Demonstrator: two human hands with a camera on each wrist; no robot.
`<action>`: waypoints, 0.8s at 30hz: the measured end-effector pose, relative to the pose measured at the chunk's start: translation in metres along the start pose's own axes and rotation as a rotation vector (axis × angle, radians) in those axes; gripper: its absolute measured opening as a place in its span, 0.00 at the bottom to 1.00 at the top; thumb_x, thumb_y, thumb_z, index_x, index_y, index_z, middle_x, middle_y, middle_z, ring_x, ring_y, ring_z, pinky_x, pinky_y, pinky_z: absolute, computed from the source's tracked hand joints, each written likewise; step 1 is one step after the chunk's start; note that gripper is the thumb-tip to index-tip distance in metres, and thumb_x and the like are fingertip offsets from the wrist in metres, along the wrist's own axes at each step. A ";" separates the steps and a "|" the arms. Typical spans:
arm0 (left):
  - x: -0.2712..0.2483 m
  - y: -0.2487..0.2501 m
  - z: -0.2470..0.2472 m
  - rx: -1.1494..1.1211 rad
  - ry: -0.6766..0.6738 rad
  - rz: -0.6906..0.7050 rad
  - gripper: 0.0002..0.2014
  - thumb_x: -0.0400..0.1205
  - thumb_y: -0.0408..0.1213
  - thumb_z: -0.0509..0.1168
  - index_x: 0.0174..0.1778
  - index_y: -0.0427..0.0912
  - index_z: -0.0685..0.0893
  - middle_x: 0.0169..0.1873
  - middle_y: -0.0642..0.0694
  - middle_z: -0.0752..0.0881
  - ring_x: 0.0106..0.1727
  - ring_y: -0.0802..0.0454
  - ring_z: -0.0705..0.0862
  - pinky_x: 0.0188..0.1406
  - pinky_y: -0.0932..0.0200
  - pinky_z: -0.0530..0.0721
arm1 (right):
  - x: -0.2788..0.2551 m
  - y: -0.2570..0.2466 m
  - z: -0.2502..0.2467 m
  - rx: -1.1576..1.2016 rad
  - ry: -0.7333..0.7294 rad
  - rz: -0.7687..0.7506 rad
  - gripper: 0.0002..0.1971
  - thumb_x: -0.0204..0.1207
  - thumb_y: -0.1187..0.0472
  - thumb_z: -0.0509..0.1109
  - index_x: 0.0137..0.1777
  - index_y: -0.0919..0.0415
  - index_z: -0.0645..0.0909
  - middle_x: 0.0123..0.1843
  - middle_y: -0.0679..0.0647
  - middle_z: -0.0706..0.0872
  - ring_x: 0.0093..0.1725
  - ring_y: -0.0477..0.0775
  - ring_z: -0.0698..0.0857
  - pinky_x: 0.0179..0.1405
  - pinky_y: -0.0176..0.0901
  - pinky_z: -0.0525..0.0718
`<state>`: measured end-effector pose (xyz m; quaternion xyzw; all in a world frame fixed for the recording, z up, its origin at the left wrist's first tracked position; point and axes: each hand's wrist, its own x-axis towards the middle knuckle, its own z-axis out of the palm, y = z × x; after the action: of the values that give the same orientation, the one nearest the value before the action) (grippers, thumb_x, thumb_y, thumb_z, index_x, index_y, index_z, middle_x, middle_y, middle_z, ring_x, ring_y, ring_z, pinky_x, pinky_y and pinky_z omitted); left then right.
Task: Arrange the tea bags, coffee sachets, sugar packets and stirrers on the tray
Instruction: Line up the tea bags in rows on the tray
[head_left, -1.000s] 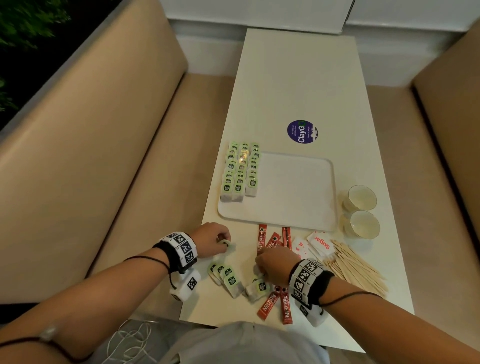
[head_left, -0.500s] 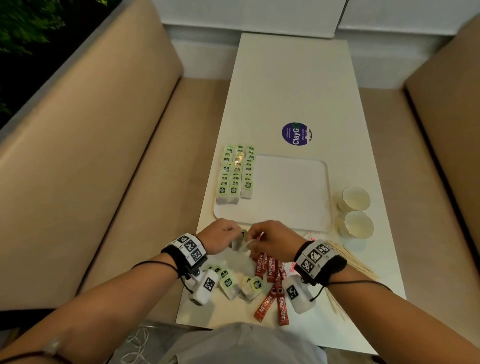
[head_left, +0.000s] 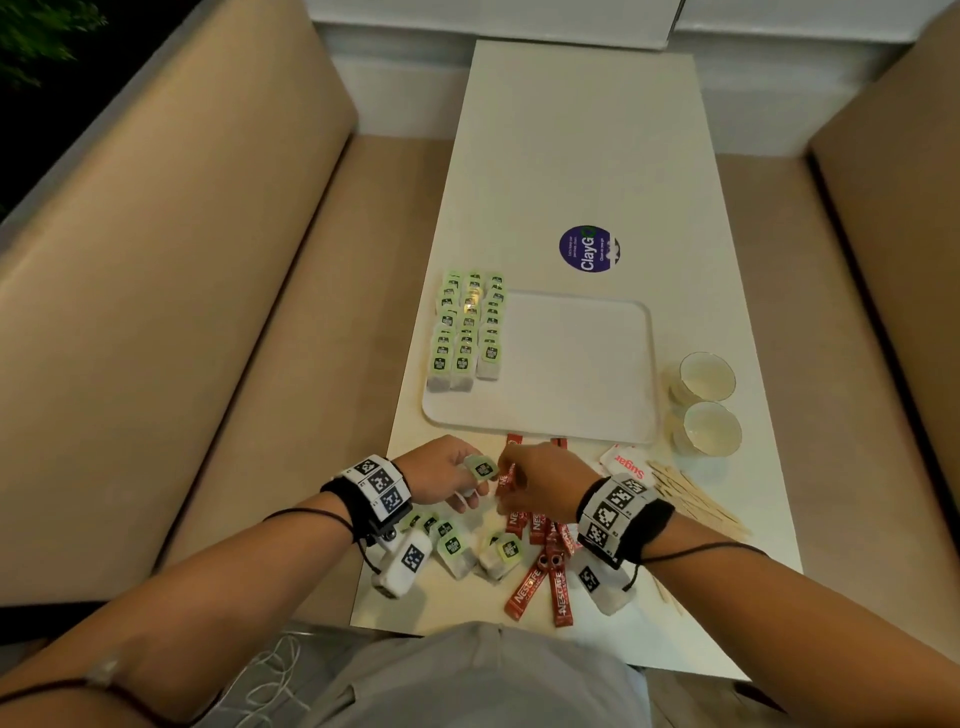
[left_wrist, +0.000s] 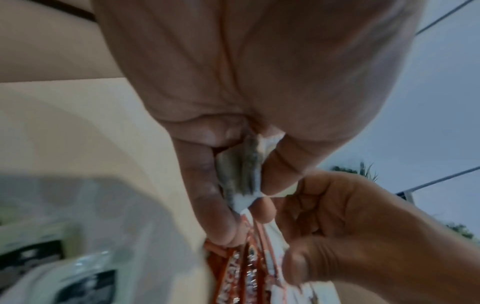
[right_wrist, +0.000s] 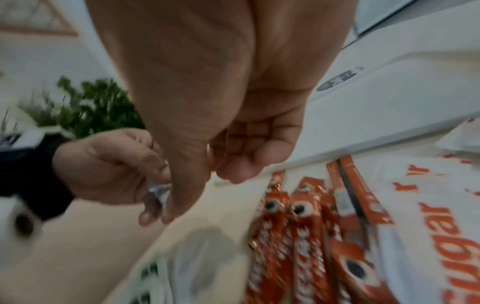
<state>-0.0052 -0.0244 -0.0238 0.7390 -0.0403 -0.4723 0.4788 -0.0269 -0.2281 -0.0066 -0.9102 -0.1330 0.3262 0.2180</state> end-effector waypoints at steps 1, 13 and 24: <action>0.000 -0.004 0.000 0.017 0.004 -0.023 0.16 0.81 0.18 0.57 0.54 0.38 0.86 0.41 0.44 0.87 0.39 0.49 0.87 0.39 0.54 0.89 | 0.000 0.000 0.005 -0.076 -0.049 -0.018 0.23 0.72 0.45 0.81 0.65 0.49 0.82 0.54 0.47 0.88 0.52 0.51 0.85 0.53 0.48 0.85; 0.001 -0.018 0.000 0.044 0.035 -0.023 0.17 0.82 0.23 0.61 0.54 0.49 0.87 0.42 0.37 0.86 0.43 0.43 0.85 0.46 0.49 0.85 | 0.002 -0.010 0.043 -0.487 -0.303 -0.185 0.27 0.78 0.53 0.78 0.76 0.46 0.77 0.67 0.53 0.75 0.55 0.62 0.85 0.53 0.57 0.90; 0.003 -0.015 0.001 0.067 0.095 0.018 0.09 0.84 0.25 0.63 0.45 0.43 0.84 0.36 0.44 0.85 0.40 0.50 0.86 0.35 0.57 0.85 | -0.001 -0.007 0.059 -0.448 -0.265 -0.198 0.24 0.81 0.65 0.73 0.76 0.49 0.75 0.66 0.54 0.74 0.45 0.58 0.82 0.45 0.51 0.88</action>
<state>-0.0102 -0.0182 -0.0369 0.7756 -0.0398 -0.4310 0.4595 -0.0668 -0.2037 -0.0438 -0.8675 -0.3176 0.3821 0.0230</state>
